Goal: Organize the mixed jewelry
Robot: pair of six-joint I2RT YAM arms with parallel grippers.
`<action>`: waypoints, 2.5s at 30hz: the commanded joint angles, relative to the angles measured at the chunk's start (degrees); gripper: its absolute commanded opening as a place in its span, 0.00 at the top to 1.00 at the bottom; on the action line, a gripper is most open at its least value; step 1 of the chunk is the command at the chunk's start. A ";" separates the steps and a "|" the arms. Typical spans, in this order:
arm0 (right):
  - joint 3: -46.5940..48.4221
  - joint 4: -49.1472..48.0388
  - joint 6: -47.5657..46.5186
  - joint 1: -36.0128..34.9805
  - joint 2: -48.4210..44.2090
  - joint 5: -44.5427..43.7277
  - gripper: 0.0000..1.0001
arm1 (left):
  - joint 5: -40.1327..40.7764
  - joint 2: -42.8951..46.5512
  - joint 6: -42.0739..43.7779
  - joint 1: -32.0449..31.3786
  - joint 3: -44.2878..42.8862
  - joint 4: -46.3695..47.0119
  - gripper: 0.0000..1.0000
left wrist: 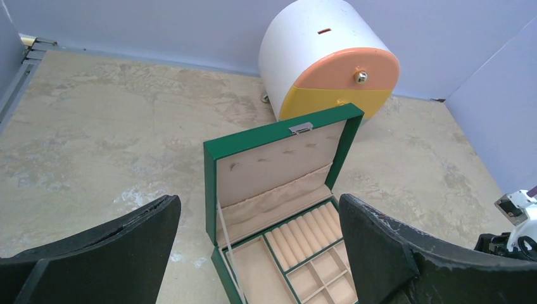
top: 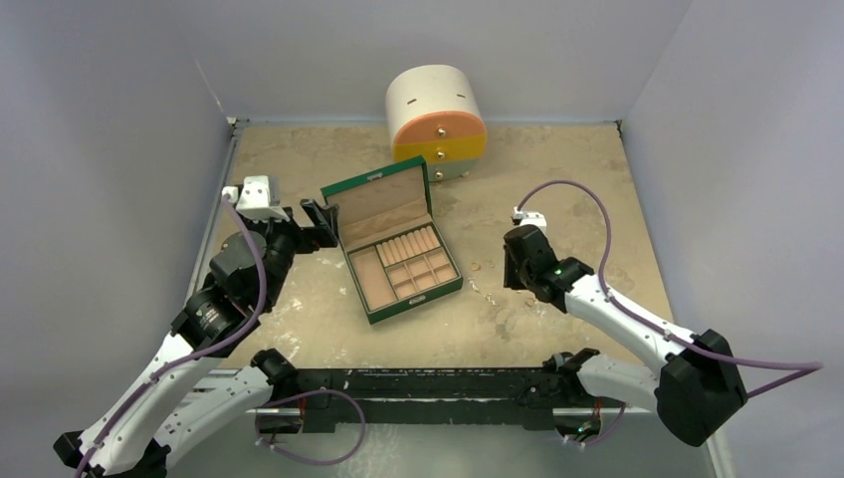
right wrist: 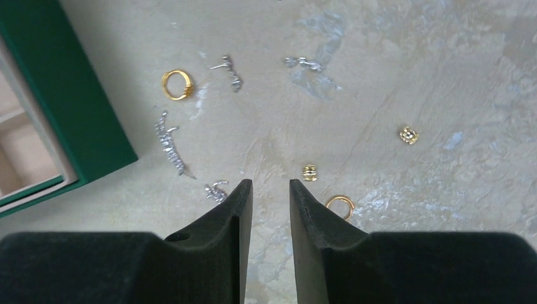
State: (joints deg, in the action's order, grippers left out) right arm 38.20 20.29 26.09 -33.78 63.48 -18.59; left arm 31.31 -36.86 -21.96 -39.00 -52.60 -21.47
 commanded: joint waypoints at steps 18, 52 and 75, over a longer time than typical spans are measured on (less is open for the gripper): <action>-3.67 -6.71 11.54 5.55 7.96 -4.21 0.72 | -1.03 -0.82 -0.63 0.39 -0.07 2.40 0.04; 1.45 -8.16 6.33 6.00 2.09 2.62 1.00 | -1.60 -0.14 -0.72 0.60 -0.13 2.59 0.04; 21.87 -15.75 1.92 -10.13 23.69 5.57 1.00 | -1.87 -0.05 -0.73 0.81 -0.22 2.45 0.04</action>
State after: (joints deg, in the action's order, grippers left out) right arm 57.04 6.90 28.88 -43.24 84.99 -11.29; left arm 30.02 -37.32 -21.96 -38.63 -52.60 -21.47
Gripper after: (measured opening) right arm 0.004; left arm 0.956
